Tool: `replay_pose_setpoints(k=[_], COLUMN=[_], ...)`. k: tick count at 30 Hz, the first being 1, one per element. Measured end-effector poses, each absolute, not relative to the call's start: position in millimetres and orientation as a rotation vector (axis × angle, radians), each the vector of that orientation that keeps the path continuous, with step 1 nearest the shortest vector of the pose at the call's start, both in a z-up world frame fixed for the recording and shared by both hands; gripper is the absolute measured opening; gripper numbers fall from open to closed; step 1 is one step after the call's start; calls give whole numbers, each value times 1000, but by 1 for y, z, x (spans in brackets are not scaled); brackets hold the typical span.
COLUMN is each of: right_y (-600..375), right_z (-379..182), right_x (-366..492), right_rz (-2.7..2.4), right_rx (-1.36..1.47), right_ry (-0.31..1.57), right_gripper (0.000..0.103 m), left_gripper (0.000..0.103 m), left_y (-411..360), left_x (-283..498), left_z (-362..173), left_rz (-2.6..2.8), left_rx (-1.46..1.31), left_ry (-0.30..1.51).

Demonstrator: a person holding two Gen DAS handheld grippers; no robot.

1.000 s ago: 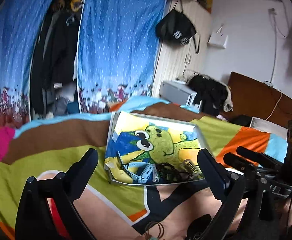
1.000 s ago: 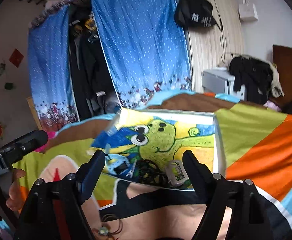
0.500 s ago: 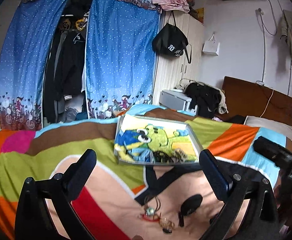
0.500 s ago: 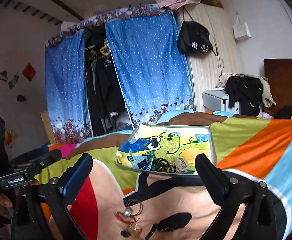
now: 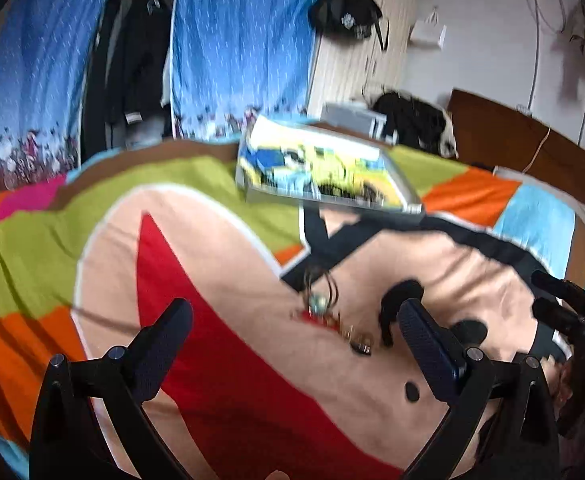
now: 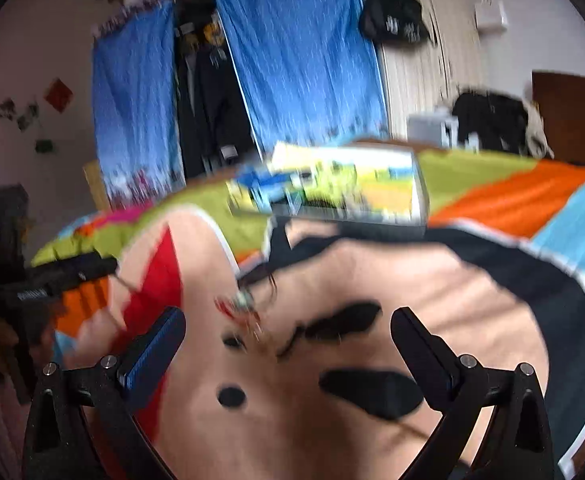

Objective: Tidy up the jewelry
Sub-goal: 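Move both tools toward the cord bracelets and jade charm on the bed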

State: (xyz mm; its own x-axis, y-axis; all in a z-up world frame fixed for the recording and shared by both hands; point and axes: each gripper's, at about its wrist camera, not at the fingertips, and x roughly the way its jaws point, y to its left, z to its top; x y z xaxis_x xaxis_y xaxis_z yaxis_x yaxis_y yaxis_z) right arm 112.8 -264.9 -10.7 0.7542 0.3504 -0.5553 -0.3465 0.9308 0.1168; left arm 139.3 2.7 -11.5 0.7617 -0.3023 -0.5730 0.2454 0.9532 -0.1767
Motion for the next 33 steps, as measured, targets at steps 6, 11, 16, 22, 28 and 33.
replay_pose_setpoints(k=[6,11,16,22,28,33], right_y=[-267,-267,-261,-244,-230,-226], right_z=[-51,-68,-78,-84,-97,-114], right_x=[132,143,150,159,177,193], right_rz=[329,313,322,366,425,405], right_rx=[3,-19,-40,-66,-30,-12], right_ry=[741,778,798,811,874,952], right_gripper=[103,103,99,75,47,35], left_gripper=[101,101,101,100,92,59], left_y=[-11,-22,-10,-1,-9,-17], left_x=[156,175,187,207,221,237], left_z=[-51,-78,-92,-85,-86,-95], left_rz=[-342,-322,-334,-385,-454,-502], left_rx=[-57,29,-28,-144,-171,-195], left_ry=[764,851,890,845,848,886])
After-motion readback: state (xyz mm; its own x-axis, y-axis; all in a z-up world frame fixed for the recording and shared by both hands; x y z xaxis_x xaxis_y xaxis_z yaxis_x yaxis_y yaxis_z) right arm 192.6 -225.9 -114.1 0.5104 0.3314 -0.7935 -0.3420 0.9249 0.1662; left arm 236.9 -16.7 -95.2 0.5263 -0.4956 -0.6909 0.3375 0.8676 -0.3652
